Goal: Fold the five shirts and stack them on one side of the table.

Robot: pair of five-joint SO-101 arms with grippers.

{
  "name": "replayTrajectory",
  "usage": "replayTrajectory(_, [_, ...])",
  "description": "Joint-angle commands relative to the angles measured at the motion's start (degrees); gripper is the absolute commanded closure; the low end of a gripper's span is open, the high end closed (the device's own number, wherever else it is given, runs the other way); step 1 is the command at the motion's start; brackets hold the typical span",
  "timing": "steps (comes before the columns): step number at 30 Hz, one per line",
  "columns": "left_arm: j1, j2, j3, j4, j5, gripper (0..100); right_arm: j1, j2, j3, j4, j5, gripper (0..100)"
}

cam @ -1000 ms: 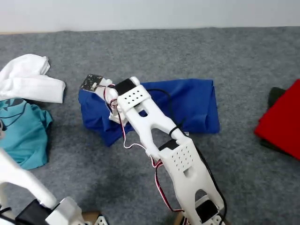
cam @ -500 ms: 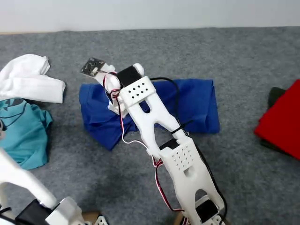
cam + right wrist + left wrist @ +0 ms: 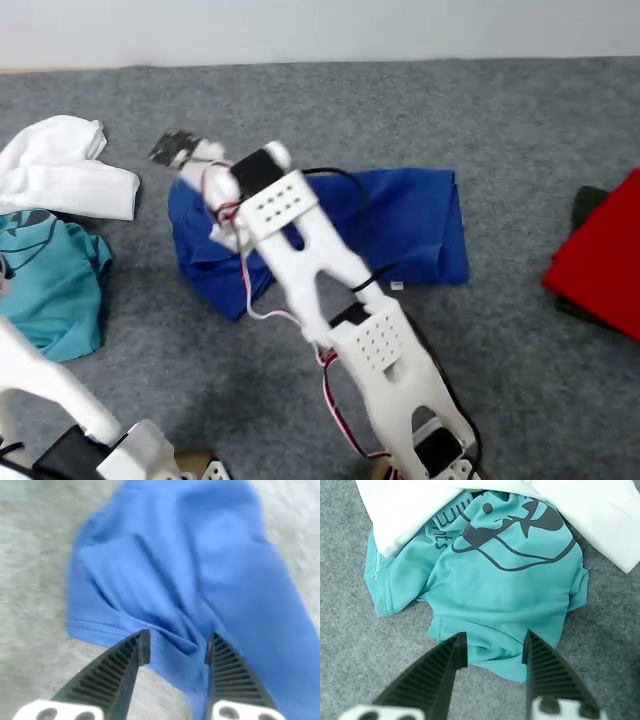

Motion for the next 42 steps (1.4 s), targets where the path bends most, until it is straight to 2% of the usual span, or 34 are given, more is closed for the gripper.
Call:
replayTrajectory(1, [0.44,-2.73,-0.31,-1.05,-0.18,82,-3.47,-0.84,-2.55,2.24,-0.79,80.1])
replayTrajectory(7, [0.35,-2.73,-0.31,-1.05,-0.26,82,-6.2,2.07,-2.55,1.36,-0.53,80.1])
replayTrajectory(15, [0.35,-2.64,-0.22,-0.79,-0.26,82,-4.09,9.01,-2.9,-1.63,-0.09,80.5])
replayTrajectory(17, [0.35,-2.64,-0.22,-0.79,-0.26,82,-3.65,9.01,-3.34,-1.54,2.2,80.9])
replayTrajectory(19, [0.35,-2.64,-0.22,-0.79,-0.26,82,-3.56,9.01,-6.15,-0.48,3.87,85.0])
replayTrajectory(23, [0.35,-2.64,-0.22,-0.79,-0.26,82,-3.21,9.1,-13.63,1.89,4.57,99.6])
replayTrajectory(36, [0.44,-2.64,-0.22,-0.7,-0.26,82,-0.66,9.54,-17.41,2.24,4.75,97.6])
replayTrajectory(42, [0.44,-2.64,-0.22,-0.7,-0.26,82,-1.71,9.01,-17.58,2.33,0.53,78.9])
